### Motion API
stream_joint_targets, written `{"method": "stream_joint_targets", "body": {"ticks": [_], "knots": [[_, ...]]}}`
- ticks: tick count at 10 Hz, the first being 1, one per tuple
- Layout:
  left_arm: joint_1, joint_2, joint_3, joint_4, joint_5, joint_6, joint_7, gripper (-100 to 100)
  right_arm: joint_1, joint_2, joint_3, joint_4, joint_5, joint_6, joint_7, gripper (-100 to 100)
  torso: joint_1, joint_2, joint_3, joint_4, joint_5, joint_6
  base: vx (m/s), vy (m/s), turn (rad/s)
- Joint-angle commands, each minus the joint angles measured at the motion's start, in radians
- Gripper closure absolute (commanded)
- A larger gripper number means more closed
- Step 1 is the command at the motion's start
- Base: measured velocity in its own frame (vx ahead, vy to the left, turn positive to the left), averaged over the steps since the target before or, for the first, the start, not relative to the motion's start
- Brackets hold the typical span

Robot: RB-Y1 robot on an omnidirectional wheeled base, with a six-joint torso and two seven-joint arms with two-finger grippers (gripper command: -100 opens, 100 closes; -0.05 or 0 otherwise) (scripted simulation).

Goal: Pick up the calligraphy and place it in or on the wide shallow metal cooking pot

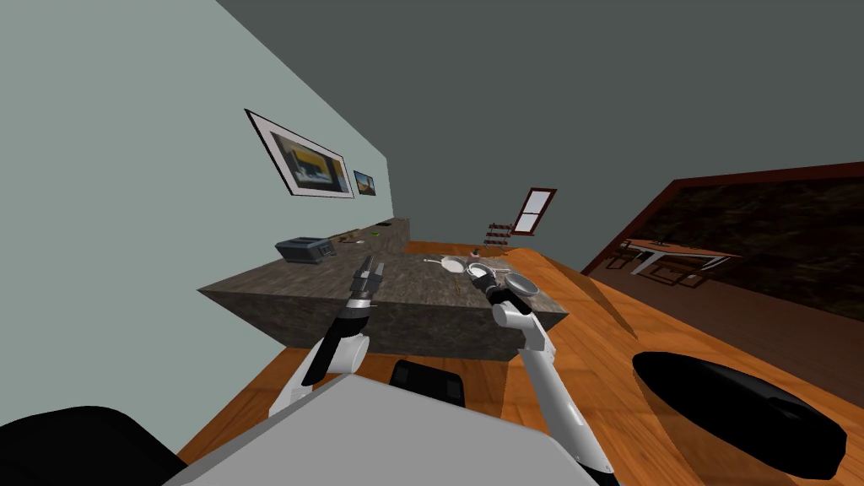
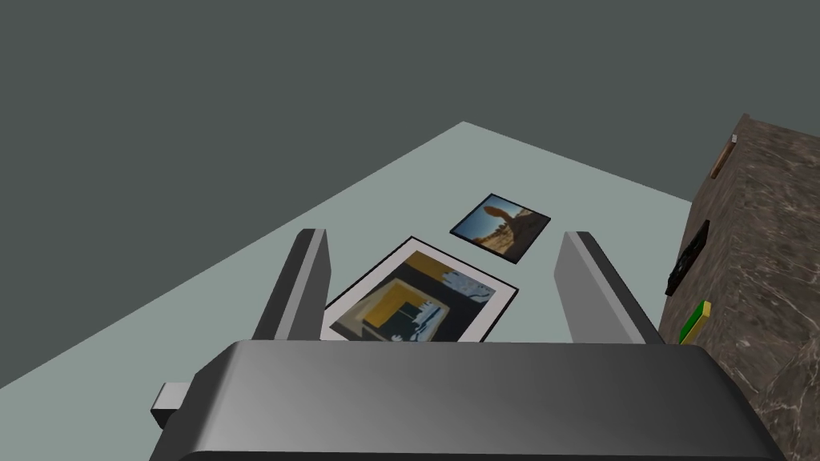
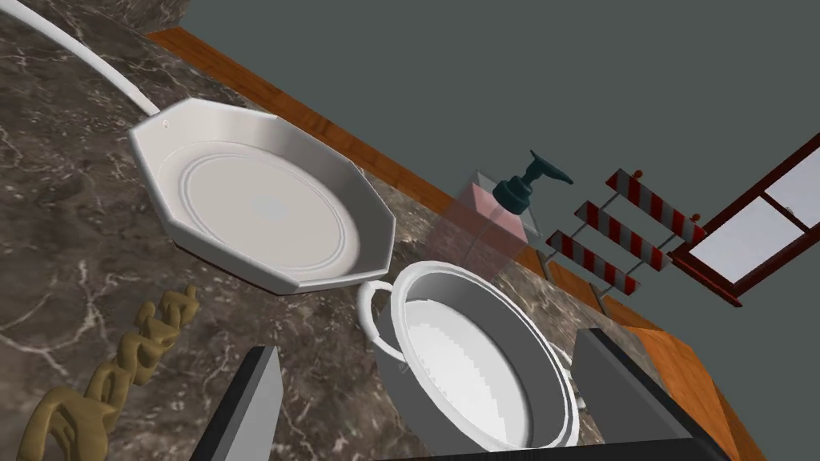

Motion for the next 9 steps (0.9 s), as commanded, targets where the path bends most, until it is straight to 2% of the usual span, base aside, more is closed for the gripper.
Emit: {"method": "stream_joint_targets", "body": {"ticks": [1,2,3,4,5,6,7,8,9], "knots": [[0.000,0.000,0.000,0.000,0.000,0.000,0.000,0,-0.038,-0.013,-0.007,0.050,-0.028,0.050,-0.050,-100,0.000,0.000,0.000,0.000,0.000,0.000,0.018,0.050,-0.018],[0.000,0.000,0.000,0.000,0.000,0.000,0.000,0,-0.038,-0.013,-0.007,0.056,-0.028,0.059,-0.070,-100,0.000,0.000,0.000,0.000,0.000,0.000,0.011,0.045,-0.012],[0.000,0.000,0.000,0.000,0.000,0.000,0.000,0,-0.068,-0.022,-0.014,0.097,-0.049,0.094,-0.102,-100,0.000,0.000,0.000,0.000,0.000,0.000,0.021,0.057,-0.018],[0.000,0.000,0.000,0.000,0.000,0.000,0.000,0,-0.068,-0.022,-0.014,0.097,-0.049,0.109,-0.122,-100,0.001,0.000,0.000,0.000,0.000,0.000,0.016,0.051,-0.011],[0.000,0.000,0.000,0.000,0.000,0.000,0.000,0,-0.098,-0.032,-0.021,0.139,-0.068,0.144,-0.155,-100,0.001,0.000,0.000,0.000,0.000,0.000,0.007,0.059,-0.013],[0.000,0.000,0.000,0.000,0.000,0.000,0.000,0,-0.098,-0.032,-0.021,0.139,-0.068,0.158,-0.173,-100,0.001,0.000,0.000,0.000,0.000,0.000,0.009,0.053,-0.008],[0.000,0.000,0.000,0.000,0.000,0.000,0.000,0,-0.126,-0.042,-0.028,0.181,-0.086,0.192,-0.207,-100,0.001,0.001,0.000,0.000,0.000,0.000,0.017,0.062,-0.015],[0.000,0.000,0.000,0.000,0.000,0.000,0.000,0,-0.126,-0.042,-0.028,0.181,-0.086,0.206,-0.222,-100,0.001,0.000,0.000,0.000,0.000,0.000,0.017,0.057,-0.006],[0.000,0.000,0.000,0.000,0.000,0.000,0.000,0,-0.153,-0.054,-0.035,0.222,-0.102,0.242,-0.258,-100,0.001,0.000,0.000,0.000,0.000,0.000,0.023,0.071,-0.011]]}}
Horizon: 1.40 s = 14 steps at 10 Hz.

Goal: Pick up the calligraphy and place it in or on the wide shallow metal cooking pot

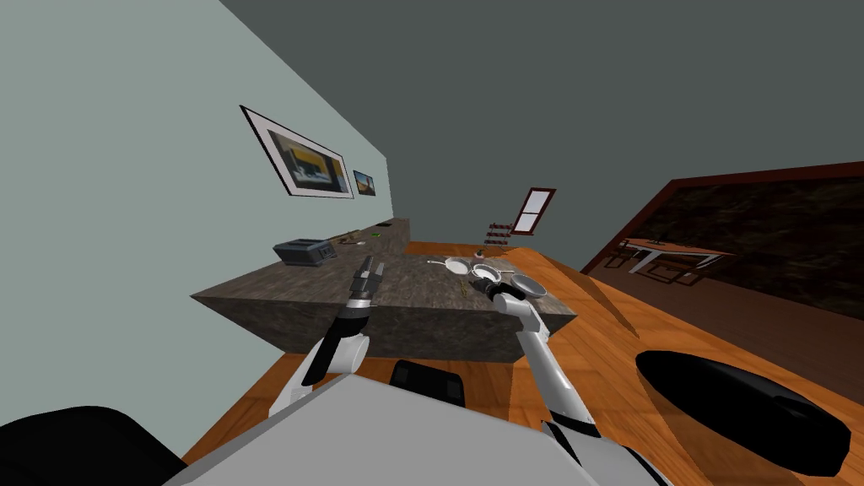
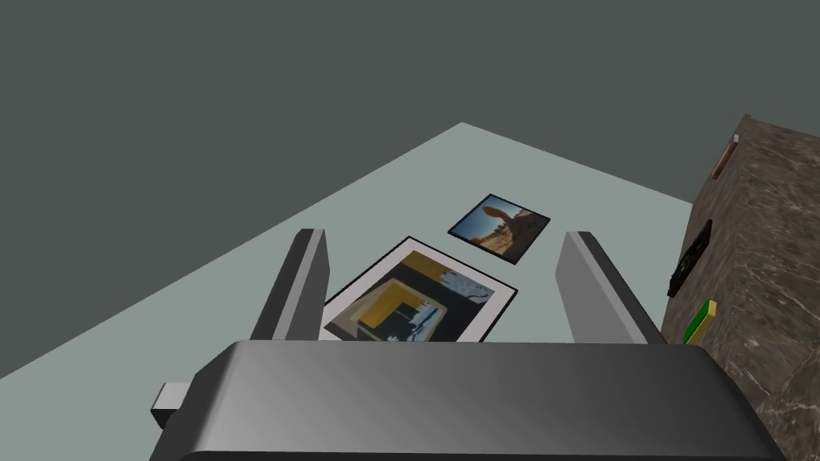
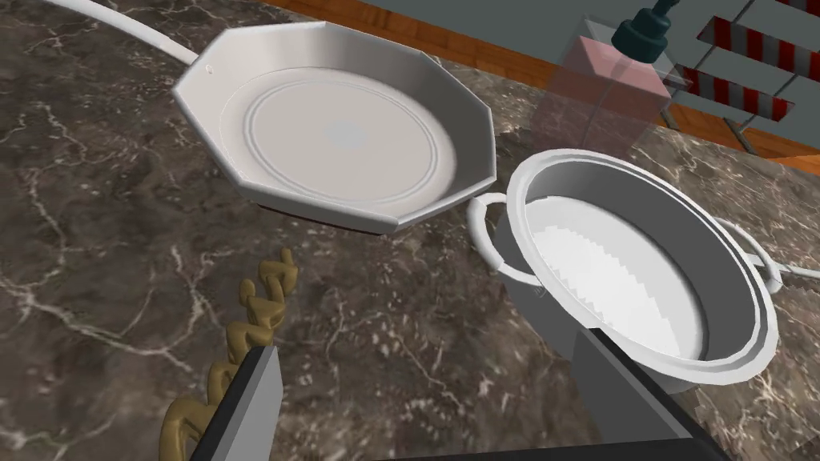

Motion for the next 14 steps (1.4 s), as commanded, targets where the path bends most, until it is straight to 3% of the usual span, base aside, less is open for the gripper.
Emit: {"method": "stream_joint_targets", "body": {"ticks": [1,2,3,4,5,7,8,10,11,14], "knots": [[0.000,0.000,0.000,0.000,0.000,0.000,0.000,0,-0.012,-0.006,-0.003,0.020,-0.010,0.032,-0.034,-100,0.000,0.000,0.000,0.000,0.000,0.000,0.013,0.065,-0.007],[0.000,0.000,0.000,0.000,0.000,0.000,0.000,0,-0.038,-0.018,-0.010,0.060,-0.025,0.073,-0.072,-100,0.000,0.001,0.000,0.000,0.000,0.000,0.016,0.061,-0.008],[0.000,0.000,0.000,0.000,0.000,0.000,0.000,0,-0.038,-0.018,-0.010,0.060,-0.025,0.076,-0.078,-100,-0.001,0.000,0.000,0.000,0.000,0.000,0.013,0.055,-0.007],[0.000,0.000,0.000,0.000,0.000,0.000,0.000,0,-0.062,-0.031,-0.017,0.099,-0.039,0.117,-0.118,-100,-0.001,0.001,0.000,0.000,0.000,0.000,0.014,0.089,-0.002],[0.000,0.000,0.000,0.000,0.000,0.000,0.000,0,-0.062,-0.031,-0.017,0.099,-0.039,0.118,-0.121,-100,0.001,0.001,0.000,0.000,0.000,0.000,0.015,0.072,-0.009],[0.000,0.000,0.000,0.000,0.000,0.000,0.000,0,-0.106,-0.056,-0.029,0.168,-0.065,0.184,-0.186,-100,0.000,0.000,0.000,0.000,0.000,0.000,0.019,0.091,-0.006],[0.000,0.000,0.000,0.000,0.000,0.000,0.000,0,-0.106,-0.056,-0.029,0.171,-0.065,0.196,-0.200,-100,0.002,0.000,0.000,0.000,0.000,0.000,0.016,0.078,-0.007],[0.000,0.000,0.000,0.000,0.000,0.000,0.000,0,-0.143,-0.080,-0.040,0.234,-0.086,0.255,-0.260,-100,0.000,0.001,0.000,0.000,0.000,0.000,0.013,0.082,-0.001],[0.000,0.000,0.000,0.000,0.000,0.000,0.000,0,-0.143,-0.080,-0.040,0.234,-0.086,0.263,-0.268,-100,0.001,0.001,0.000,0.000,0.000,0.000,0.012,0.080,-0.007],[0.000,0.000,0.000,0.000,0.000,0.000,0.000,0,-0.185,-0.110,-0.053,0.308,-0.109,0.342,-0.346,-100,0.001,0.001,0.000,0.000,0.000,0.000,0.022,0.082,-0.002]]}}
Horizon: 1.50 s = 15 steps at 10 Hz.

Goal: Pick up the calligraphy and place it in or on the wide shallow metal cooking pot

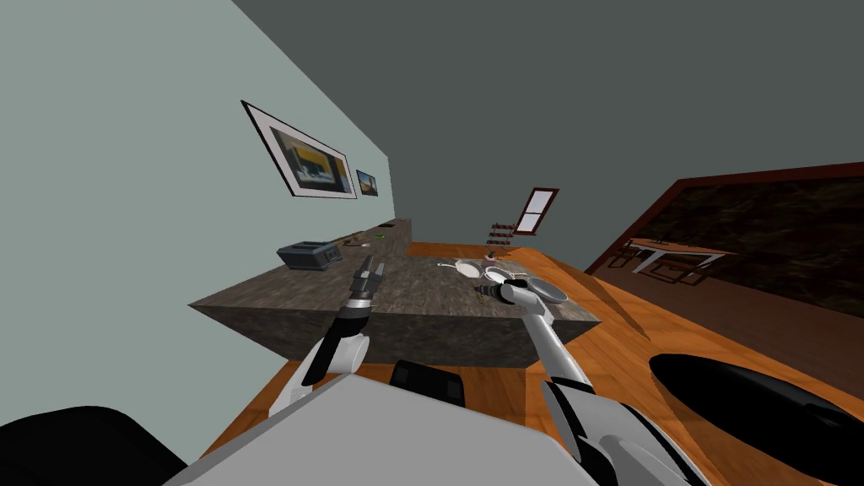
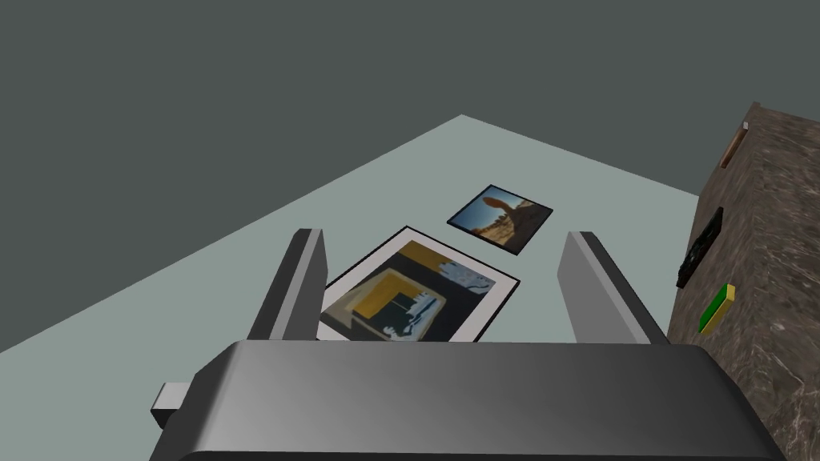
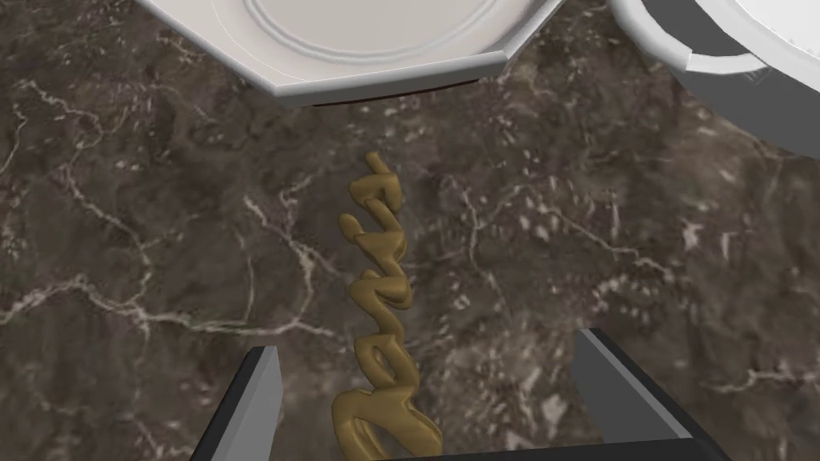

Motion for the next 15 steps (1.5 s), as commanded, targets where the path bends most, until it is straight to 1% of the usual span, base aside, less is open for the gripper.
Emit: {"method": "stream_joint_targets", "body": {"ticks": [1,3,4,5,6,7,8,9,10,11,12,13,15], "knots": [[0.000,0.000,0.000,0.000,0.000,0.000,0.000,0,-0.021,-0.014,-0.006,0.040,-0.012,0.034,-0.034,-100,0.000,0.000,0.000,0.000,0.000,0.000,0.017,0.097,-0.001],[0.000,0.000,0.000,0.000,0.000,0.000,0.000,0,-0.039,-0.029,-0.013,0.073,-0.022,0.070,-0.069,-100,-0.001,0.001,0.000,0.000,0.000,0.000,0.003,0.059,-0.015],[0.000,0.000,0.000,0.000,0.000,0.000,0.000,0,-0.030,-0.022,-0.010,0.054,-0.016,0.057,-0.059,-100,-0.004,0.002,0.001,0.000,-0.001,0.000,-0.004,0.011,-0.006],[0.000,0.000,0.000,0.000,0.000,0.000,0.000,0,-0.031,-0.023,-0.010,0.056,-0.017,0.063,-0.064,0,-0.005,0.002,0.001,0.000,-0.001,0.000,0.000,0.000,0.000],[0.000,0.000,0.000,0.000,0.000,0.000,0.000,0,-0.037,-0.014,-0.013,0.075,0.008,0.044,-0.086,-100,-0.006,0.002,0.001,0.000,-0.001,0.000,-0.031,-0.036,0.206],[0.000,0.000,0.000,0.000,0.000,0.000,0.000,0,-0.043,-0.005,-0.016,0.095,0.033,0.026,-0.109,-100,-0.008,0.003,0.002,0.001,-0.002,-0.001,-0.057,-0.103,0.364],[0.000,0.000,0.000,0.000,0.000,0.000,0.000,0,-0.046,0.000,-0.017,0.105,0.045,0.017,-0.121,-100,-0.012,0.005,0.003,0.001,-0.002,-0.001,-0.057,-0.119,0.166],[0.000,0.000,0.000,0.000,0.000,0.000,0.000,0,-0.053,0.009,-0.020,0.125,0.070,-0.001,-0.144,-100,-0.014,0.005,0.003,0.001,-0.003,0.001,-0.057,-0.107,0.160],[0.000,0.000,0.000,0.000,0.000,0.000,0.000,0,-0.056,0.014,-0.022,0.135,0.083,-0.010,-0.156,-100,-0.014,0.005,0.003,0.001,-0.003,0.000,-0.058,-0.101,0.180],[0.000,0.000,0.000,0.000,0.000,0.000,0.000,0,-0.062,0.023,-0.025,0.154,0.107,-0.028,-0.179,-100,-0.013,0.005,0.003,0.001,-0.003,0.000,-0.081,-0.094,0.229],[0.000,0.000,0.000,0.000,0.000,0.000,0.000,0,-0.056,0.018,-0.023,0.136,0.094,-0.013,-0.165,-100,-0.013,0.006,0.004,0.001,-0.003,0.000,-0.041,-0.044,0.052],[0.000,0.000,0.000,0.000,0.000,0.000,0.000,0,-0.056,0.019,-0.023,0.138,0.097,-0.016,-0.170,100,-0.010,0.005,0.003,0.001,-0.002,0.001,-0.006,-0.008,-0.010],[0.000,0.000,0.000,0.000,0.000,0.000,0.000,0,-0.056,0.018,-0.024,0.137,0.096,-0.016,-0.170,100,-0.008,0.002,0.001,0.000,-0.002,0.001,0.000,0.000,0.000]]}}
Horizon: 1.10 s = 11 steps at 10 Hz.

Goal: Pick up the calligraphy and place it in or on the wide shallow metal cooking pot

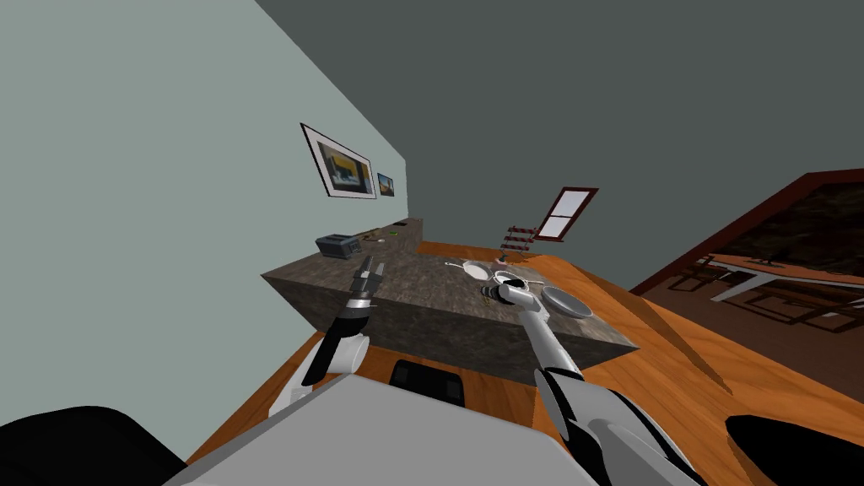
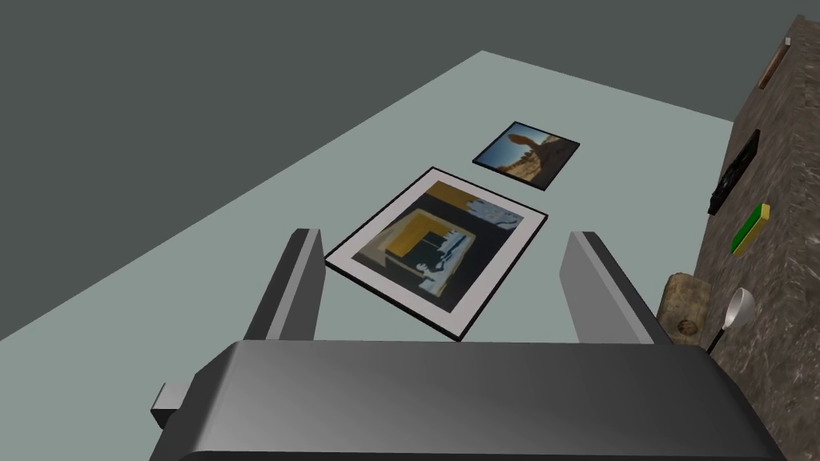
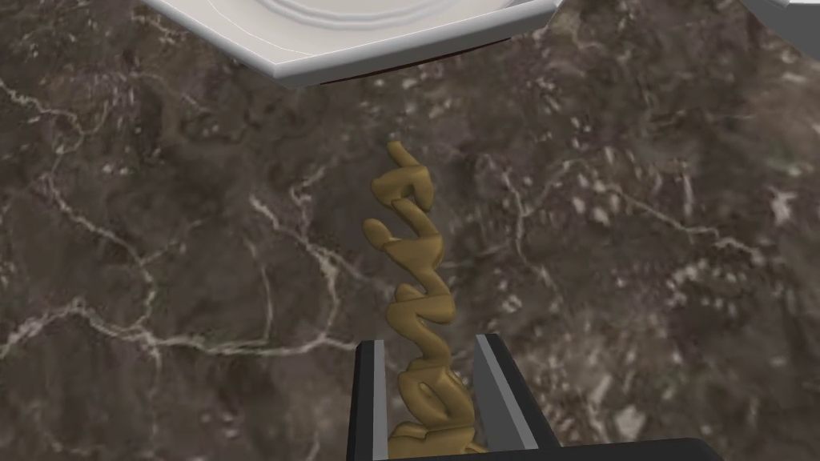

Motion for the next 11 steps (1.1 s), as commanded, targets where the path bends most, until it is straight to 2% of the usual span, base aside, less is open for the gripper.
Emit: {"method": "stream_joint_targets", "body": {"ticks": [1,2,3,4,8,9,10,11], "knots": [[0.000,0.000,0.000,0.000,0.000,0.000,0.000,0,0.000,0.000,0.000,0.000,0.000,0.000,0.000,100,0.000,0.000,0.000,0.000,0.000,0.000,0.000,0.000,0.000],[0.000,0.000,0.000,0.000,0.000,0.000,0.000,0,0.000,0.000,0.000,0.000,0.000,0.000,0.000,100,0.000,0.000,0.000,0.000,0.000,0.000,0.000,0.000,0.000],[0.000,0.000,0.000,0.000,0.000,0.000,0.000,0,0.000,0.000,0.000,0.000,0.000,0.000,-0.001,0,0.000,0.000,0.000,0.000,0.000,0.000,0.000,0.000,0.000],[0.000,0.000,0.000,0.000,0.000,0.000,0.000,0,0.004,-0.009,0.003,-0.013,-0.026,0.015,0.027,100,0.000,0.000,0.000,0.000,0.000,0.000,0.052,0.054,-0.253],[0.000,0.000,0.000,0.000,0.000,0.000,0.000,0,0.025,-0.041,0.014,-0.082,-0.113,0.078,0.107,100,0.007,-0.004,-0.002,-0.001,0.002,0.001,0.071,0.117,-0.255],[0.000,0.000,0.000,0.000,0.000,0.000,0.000,0,0.023,-0.036,0.012,-0.072,-0.097,0.066,0.090,100,0.007,-0.004,-0.002,-0.001,0.002,0.001,0.022,0.060,-0.068],[0.000,0.000,0.000,0.000,0.000,0.000,0.000,0,0.024,-0.037,0.012,-0.074,-0.100,0.070,0.095,0,0.004,-0.003,-0.002,-0.001,0.001,-0.001,0.003,0.011,0.011],[0.000,0.000,0.000,0.000,0.000,0.000,0.000,0,-0.003,-0.050,0.005,-0.082,-0.113,0.041,0.095,100,0.002,-0.002,-0.001,0.000,0.000,0.000,-0.029,-0.009,0.063]]}}
